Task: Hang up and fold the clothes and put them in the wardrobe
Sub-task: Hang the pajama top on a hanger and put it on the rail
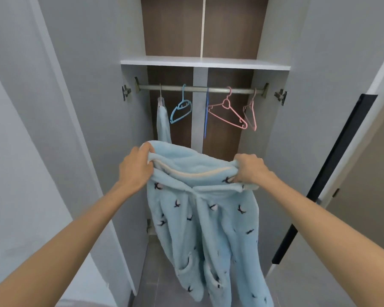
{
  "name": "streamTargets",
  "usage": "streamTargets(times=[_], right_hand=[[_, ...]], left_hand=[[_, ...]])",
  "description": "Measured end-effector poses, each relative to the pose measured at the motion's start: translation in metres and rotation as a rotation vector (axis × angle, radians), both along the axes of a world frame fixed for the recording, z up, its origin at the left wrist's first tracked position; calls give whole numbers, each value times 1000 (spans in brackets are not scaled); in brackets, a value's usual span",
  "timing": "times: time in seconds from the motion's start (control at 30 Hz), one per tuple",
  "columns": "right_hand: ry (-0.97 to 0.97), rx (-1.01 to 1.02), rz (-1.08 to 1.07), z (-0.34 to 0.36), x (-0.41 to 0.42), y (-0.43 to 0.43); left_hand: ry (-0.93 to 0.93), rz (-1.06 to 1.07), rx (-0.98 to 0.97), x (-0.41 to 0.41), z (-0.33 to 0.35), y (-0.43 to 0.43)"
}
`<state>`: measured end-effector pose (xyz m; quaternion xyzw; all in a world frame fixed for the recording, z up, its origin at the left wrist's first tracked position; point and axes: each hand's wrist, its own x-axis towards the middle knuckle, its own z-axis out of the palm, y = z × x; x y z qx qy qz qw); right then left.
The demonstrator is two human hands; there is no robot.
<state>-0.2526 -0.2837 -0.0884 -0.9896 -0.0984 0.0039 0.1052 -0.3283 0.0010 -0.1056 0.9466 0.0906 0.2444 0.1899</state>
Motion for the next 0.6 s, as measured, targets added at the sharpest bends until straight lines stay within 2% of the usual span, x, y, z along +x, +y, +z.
streamTargets(times=[0.17, 0.37, 0.53, 0.6], right_hand=[[92, -15, -22, 26, 16, 8], [-149, 74, -88, 23, 35, 6], [-328, 9, -143, 14, 49, 18], [-306, 12, -160, 11, 59, 22]], left_hand=[[159, 25, 138, 39, 0, 9], [227, 16, 306, 76, 5, 20], [229, -46, 303, 104, 2, 17], [221, -64, 170, 116, -1, 22]])
